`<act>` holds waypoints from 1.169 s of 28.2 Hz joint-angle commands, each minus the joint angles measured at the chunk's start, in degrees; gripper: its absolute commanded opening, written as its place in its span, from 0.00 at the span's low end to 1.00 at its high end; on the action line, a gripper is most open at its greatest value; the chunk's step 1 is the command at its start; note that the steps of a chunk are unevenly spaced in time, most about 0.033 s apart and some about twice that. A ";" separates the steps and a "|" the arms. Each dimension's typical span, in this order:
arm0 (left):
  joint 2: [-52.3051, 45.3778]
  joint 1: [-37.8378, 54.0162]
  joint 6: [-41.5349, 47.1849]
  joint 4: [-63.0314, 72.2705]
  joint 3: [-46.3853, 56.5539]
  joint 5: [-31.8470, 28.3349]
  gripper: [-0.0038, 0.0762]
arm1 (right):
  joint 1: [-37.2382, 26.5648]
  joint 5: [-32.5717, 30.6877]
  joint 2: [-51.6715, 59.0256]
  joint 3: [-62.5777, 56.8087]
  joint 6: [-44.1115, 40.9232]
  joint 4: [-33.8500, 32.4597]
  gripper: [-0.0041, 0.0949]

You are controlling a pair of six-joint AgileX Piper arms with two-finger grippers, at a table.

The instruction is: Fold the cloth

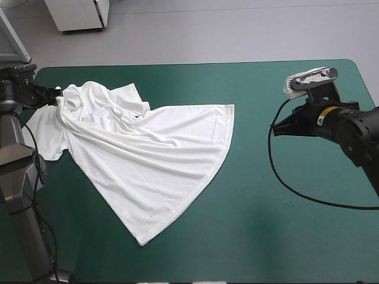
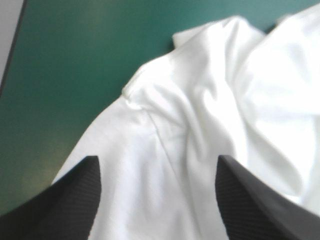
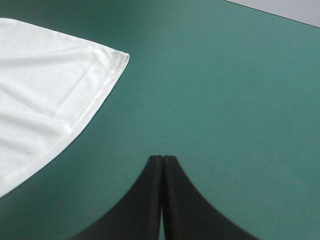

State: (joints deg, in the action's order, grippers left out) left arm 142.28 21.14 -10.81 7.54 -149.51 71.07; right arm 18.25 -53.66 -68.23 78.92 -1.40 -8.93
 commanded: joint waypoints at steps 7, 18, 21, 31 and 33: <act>-21.32 -1.60 -3.12 10.80 -2.16 2.82 0.51 | -0.23 2.86 1.05 1.93 0.28 -1.33 0.03; -46.26 -8.13 -3.08 16.32 3.23 2.93 0.45 | -0.23 2.86 1.27 1.93 0.28 -1.62 0.03; -55.43 -11.52 -4.53 15.24 12.34 2.82 0.45 | -0.23 2.86 1.82 1.93 0.28 -1.66 0.03; -82.24 -21.69 -1.50 13.79 59.50 2.75 0.45 | -0.23 2.86 3.20 1.93 0.28 -3.04 0.03; -84.09 -23.76 -1.13 14.86 69.61 2.75 0.45 | -0.23 2.86 3.20 1.93 0.28 -3.04 0.03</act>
State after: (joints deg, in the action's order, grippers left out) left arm 60.13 -0.79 -12.92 19.96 -86.36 72.20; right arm 18.25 -53.95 -66.45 78.94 -1.40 -10.77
